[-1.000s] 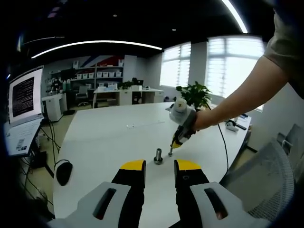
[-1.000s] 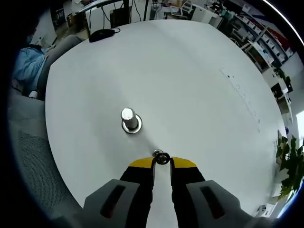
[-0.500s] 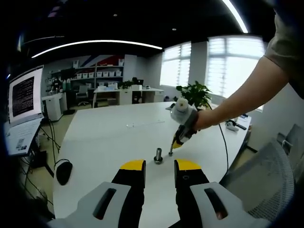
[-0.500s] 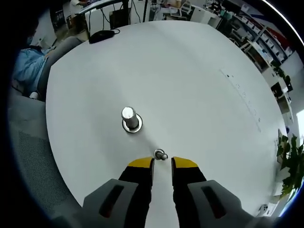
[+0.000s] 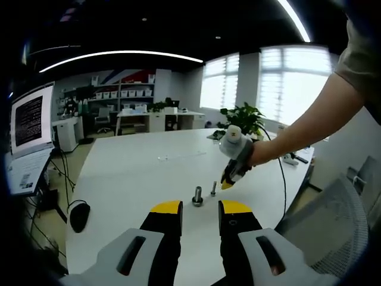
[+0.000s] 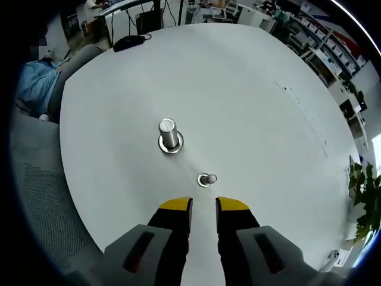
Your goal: Place the washer onto the threaded stud by aligning its center hole with the stud, sliding it down to the base, and recovering from edge contact or off-axis alignment until the washer reaches the visible bottom stop.
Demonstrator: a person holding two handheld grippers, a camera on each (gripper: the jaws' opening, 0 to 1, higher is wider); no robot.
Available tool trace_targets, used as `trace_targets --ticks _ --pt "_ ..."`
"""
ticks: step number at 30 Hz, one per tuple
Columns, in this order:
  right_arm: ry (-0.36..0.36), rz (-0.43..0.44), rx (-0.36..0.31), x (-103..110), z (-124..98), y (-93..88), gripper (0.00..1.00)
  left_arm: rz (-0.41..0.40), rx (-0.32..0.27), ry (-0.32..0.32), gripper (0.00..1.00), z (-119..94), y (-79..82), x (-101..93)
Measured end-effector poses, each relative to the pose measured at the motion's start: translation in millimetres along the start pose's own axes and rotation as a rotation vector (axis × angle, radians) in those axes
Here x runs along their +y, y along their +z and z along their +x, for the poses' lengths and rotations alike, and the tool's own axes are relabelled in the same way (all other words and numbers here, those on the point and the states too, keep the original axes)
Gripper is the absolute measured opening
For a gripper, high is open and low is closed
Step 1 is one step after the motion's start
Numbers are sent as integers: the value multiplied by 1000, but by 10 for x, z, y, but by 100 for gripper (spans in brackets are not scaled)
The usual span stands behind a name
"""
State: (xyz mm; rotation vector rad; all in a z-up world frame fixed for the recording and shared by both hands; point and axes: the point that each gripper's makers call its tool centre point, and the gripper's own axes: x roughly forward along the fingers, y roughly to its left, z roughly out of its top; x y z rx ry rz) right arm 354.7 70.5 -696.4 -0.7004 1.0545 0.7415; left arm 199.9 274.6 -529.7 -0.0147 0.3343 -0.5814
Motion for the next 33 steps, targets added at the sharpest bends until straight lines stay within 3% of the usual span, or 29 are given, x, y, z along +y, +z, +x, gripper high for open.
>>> trace_targets --ticks 24,33 --pt "108 -26 66 569 160 -419 24 9 7 -22 22 11 -16 -49" --pt "130 -24 77 672 196 -545 25 10 4 -16 22 5 -13 -40"
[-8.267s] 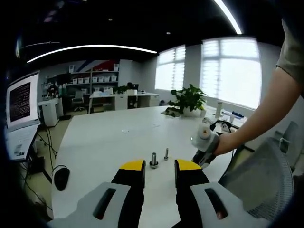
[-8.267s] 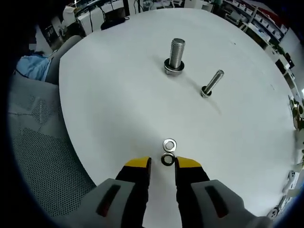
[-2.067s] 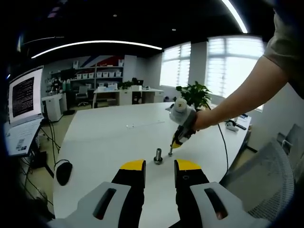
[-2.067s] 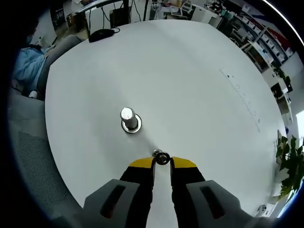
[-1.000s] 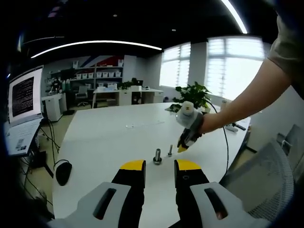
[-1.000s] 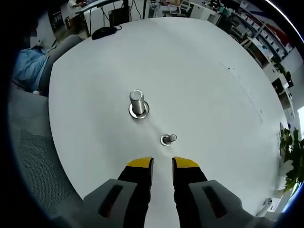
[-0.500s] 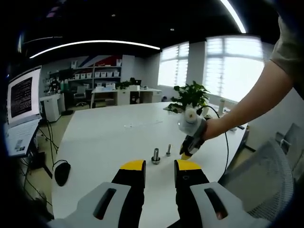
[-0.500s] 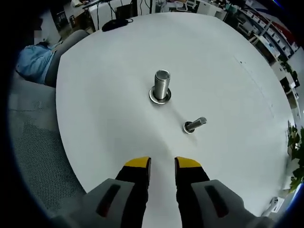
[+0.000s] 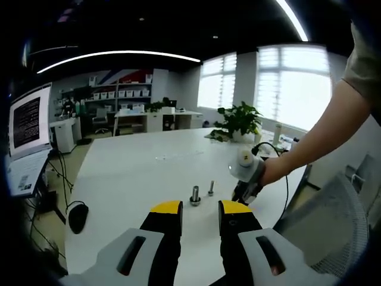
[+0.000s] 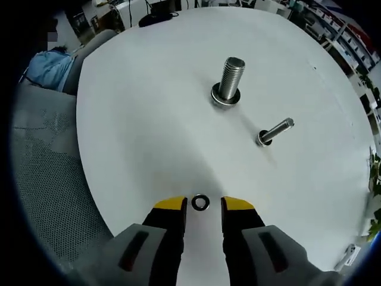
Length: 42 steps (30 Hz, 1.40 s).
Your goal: Place the washer onto the threaded stud by aligning its center hole with the stud, sliding it down to the base, and recovering from edge contact or off-axis alignment until the washer reaches the visible bottom stop.
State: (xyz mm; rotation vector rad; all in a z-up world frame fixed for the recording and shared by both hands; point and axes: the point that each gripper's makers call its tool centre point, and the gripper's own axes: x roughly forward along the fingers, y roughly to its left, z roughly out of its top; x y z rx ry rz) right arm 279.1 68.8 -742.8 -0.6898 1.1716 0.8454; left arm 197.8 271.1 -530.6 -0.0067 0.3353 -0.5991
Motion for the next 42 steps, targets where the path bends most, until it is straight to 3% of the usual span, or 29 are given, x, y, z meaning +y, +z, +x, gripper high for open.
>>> trace_targets --ticks 18,25,30,32,34,35,39,42 --pt "26 12 -26 52 20 -13 25 0 -5 3 22 -10 15 2" --pt "29 2 -1 70 16 -21 25 -1 -8 4 22 -9 21 8" --pt "23 68 -40 -36 10 -41 15 7 0 0 22 0 7 -10" --pt "23 49 -26 -11 9 -41 15 8 1 -2 22 2 5 -15" --pt "9 -45 1 -5 15 -39 15 7 5 -5 22 6 -1 -17" --pt "8 -54 4 -4 15 -39 15 7 6 -6 22 9 -2 -20" --pt "36 12 30 -23 23 -29 15 9 11 -15 21 21 -10 -40" --pt "51 -11 86 -27 29 -32 15 10 8 -14 21 20 -5 -39"
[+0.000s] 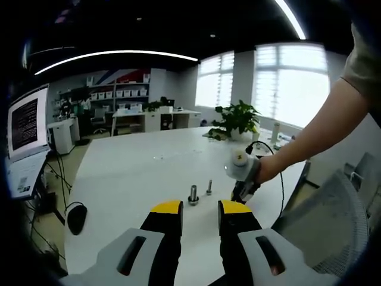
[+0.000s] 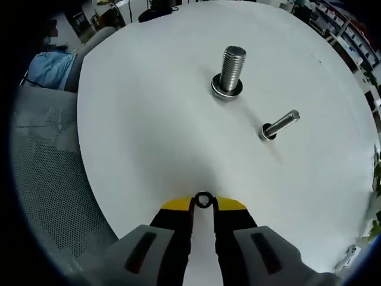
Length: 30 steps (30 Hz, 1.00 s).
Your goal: Place the washer onto the threaded stud by aligning its center hole with the stud, sliding it down to the base, and recovering from edge contact or off-axis alignment until the washer reaches the visible bottom stop.
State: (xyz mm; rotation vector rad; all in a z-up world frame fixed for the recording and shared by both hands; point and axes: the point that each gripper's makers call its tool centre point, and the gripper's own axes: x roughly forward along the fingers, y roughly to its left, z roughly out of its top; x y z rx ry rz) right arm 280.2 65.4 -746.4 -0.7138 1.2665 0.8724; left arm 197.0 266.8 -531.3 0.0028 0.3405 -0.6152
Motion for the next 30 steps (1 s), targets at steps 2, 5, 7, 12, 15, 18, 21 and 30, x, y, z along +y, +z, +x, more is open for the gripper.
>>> trace_targets --ticks 2,5,7,12,15,18,21,30 --pt "1 -10 48 6 6 -1 15 -1 4 -1 21 2 -9 0" --pt "-9 -24 124 5 13 -3 15 1 4 -1 21 1 -7 -2" --pt "-22 -32 172 12 19 -1 15 3 9 -1 21 5 -18 -2" --pt "-35 -44 225 27 25 12 15 1 13 -1 21 6 -28 0" --pt "-28 -25 220 7 16 -2 15 1 11 -1 21 4 -24 1" --pt "-23 -10 194 12 -1 -12 14 -4 6 2 21 0 -14 10" --pt "-29 9 122 10 1 -7 14 1 1 2 21 -6 -1 5" --pt "-51 64 6 16 -16 3 13 -9 -25 1 21 -20 49 16"
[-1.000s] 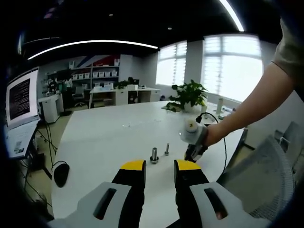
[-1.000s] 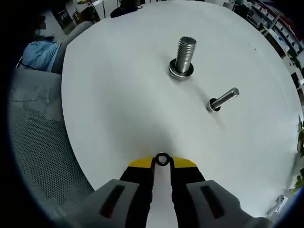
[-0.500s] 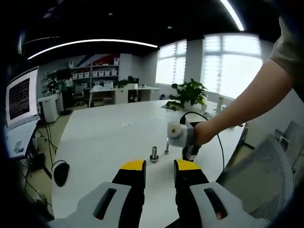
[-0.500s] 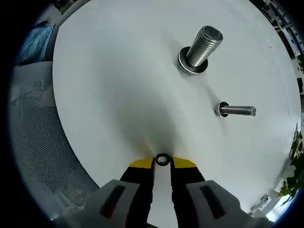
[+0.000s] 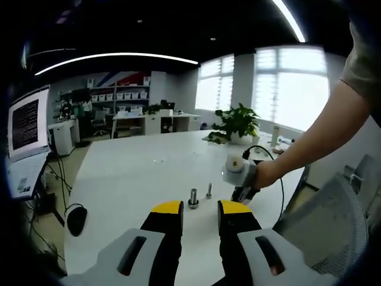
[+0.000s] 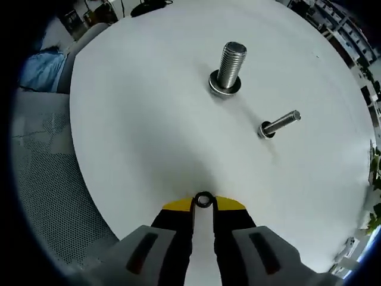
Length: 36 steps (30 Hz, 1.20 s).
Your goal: Place the washer onto the threaded stud by aligning its center hole with the stud, sliding it down to the base, and recovering from edge contact or off-axis alignment until the washer reaches the visible bottom stop.
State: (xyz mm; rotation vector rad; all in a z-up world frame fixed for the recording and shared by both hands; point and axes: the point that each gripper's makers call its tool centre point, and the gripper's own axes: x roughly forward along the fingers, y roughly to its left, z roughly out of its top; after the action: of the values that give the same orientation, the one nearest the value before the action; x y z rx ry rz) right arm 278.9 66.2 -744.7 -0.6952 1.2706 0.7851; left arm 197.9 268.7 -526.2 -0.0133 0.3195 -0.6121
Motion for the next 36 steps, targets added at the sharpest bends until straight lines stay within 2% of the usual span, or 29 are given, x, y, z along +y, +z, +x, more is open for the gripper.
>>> trace_targets --ticks 9,12,15,27,36 --pt "-1 -37 12 -5 5 -10 13 0 -6 20 21 -23 7 41" --pt "-3 -42 35 -8 -13 -71 13 -4 -9 24 21 -25 15 49" --pt "-14 -36 15 -48 -87 -49 13 0 -11 25 20 -29 18 46" --pt "-66 -14 -143 -341 -516 426 13 11 -4 11 20 -15 15 7" --pt "-105 -39 -187 -553 -685 635 13 26 4 1 20 0 3 -19"
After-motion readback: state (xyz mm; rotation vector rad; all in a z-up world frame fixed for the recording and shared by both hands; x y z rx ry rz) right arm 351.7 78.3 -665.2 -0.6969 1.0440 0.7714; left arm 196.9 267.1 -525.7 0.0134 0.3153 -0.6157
